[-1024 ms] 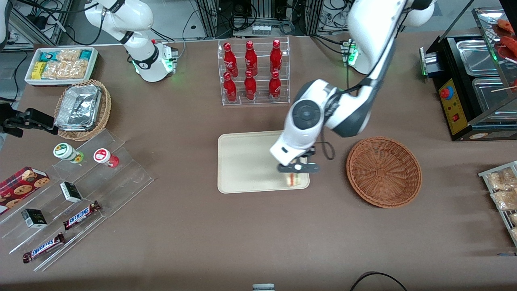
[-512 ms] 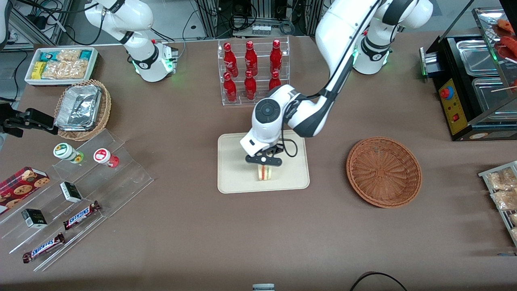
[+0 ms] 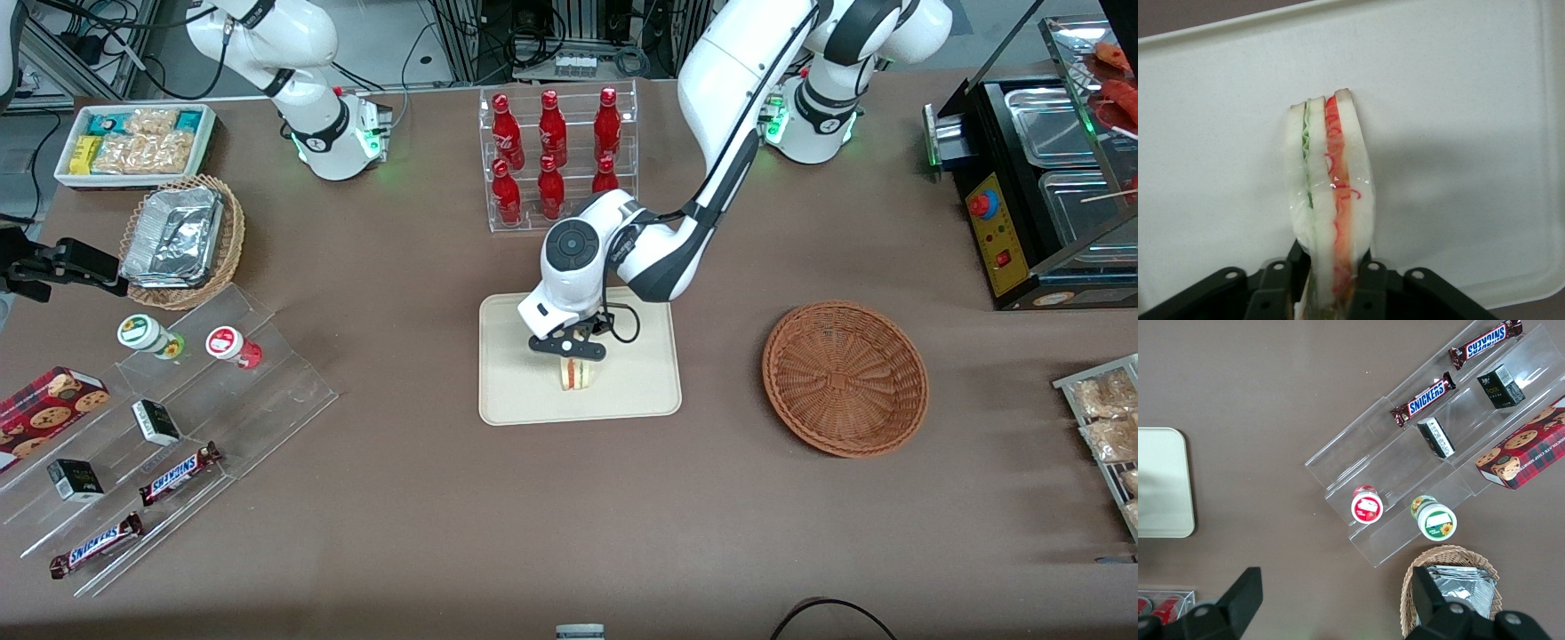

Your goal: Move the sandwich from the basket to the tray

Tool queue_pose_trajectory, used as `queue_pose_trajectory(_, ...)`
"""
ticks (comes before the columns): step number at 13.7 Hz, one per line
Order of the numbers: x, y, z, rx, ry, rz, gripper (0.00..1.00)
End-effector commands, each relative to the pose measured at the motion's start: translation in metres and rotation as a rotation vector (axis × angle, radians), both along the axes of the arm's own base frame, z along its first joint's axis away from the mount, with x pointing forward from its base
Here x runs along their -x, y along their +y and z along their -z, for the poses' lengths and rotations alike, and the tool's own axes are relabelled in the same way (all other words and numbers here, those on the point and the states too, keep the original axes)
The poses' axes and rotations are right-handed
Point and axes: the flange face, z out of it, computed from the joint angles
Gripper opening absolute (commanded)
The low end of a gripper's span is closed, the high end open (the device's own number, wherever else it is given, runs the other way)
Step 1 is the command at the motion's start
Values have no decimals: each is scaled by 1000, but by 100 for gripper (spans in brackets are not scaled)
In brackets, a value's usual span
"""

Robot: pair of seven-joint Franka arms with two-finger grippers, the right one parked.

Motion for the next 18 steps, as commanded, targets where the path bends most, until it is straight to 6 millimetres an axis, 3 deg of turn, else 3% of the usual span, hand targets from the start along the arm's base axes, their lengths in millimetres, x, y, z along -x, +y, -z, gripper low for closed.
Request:
queue_pose_trajectory(1,-4,-3,-16,-1,-10,-18,100)
queue_pose_trajectory(4,-12,9,-63,-6,-17,-52,100)
queue_pose_trajectory(8,-43,63,-156,-11,-69,-175,100)
queue_pose_trajectory(10,-54,102,-207,-26,-72,-243,100)
queue_pose_trajectory(13,-70,182,-271,-44,-46,-336,100)
queue_pose_trajectory(16,-83,255,-305,-42,-24,-327,100)
queue_pose_trajectory(18,-94,302,-311,-49,0,-305,100)
